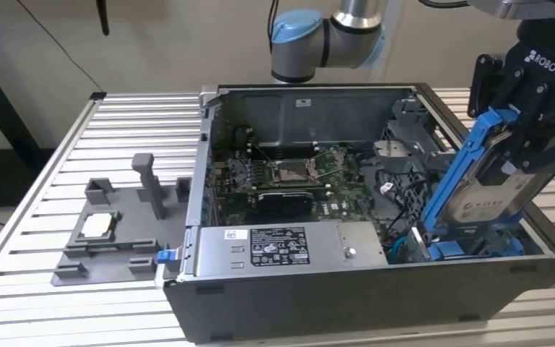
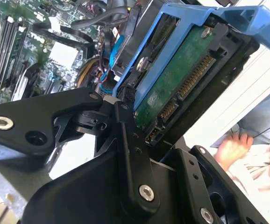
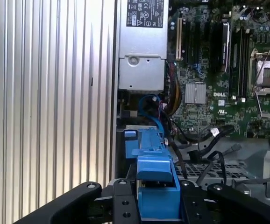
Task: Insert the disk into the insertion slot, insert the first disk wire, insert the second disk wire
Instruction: 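Insert the disk into the insertion slot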
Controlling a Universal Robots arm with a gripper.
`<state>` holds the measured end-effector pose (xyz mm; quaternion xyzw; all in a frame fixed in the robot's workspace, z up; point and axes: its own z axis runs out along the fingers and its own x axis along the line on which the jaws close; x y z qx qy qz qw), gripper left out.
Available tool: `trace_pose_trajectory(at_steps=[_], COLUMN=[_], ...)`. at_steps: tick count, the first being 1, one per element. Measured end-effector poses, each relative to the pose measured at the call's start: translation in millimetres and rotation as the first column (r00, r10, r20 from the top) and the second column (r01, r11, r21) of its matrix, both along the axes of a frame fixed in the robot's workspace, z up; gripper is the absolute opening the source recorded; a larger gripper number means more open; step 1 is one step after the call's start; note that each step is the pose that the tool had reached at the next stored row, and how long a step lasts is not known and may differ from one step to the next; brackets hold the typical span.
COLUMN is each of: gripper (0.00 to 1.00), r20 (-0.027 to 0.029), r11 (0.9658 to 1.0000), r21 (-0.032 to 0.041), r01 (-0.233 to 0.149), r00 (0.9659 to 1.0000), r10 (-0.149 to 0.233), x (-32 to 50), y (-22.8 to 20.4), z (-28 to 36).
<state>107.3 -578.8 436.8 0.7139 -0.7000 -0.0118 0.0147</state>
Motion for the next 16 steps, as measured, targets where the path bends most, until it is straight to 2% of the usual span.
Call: trace_pose_trajectory(at_steps=[8,16], gripper=[0.33,0.33], r20=[0.0042,0.0083], r11=[1.0000,1.0000], r21=[0.0000,0.0015], r01=[0.000,0.000], r00=[1.0000,1.0000], r10=[0.000,0.000], x=[1.0,5.4], y=[0.0,0.0], z=[-12.7,-22.5])
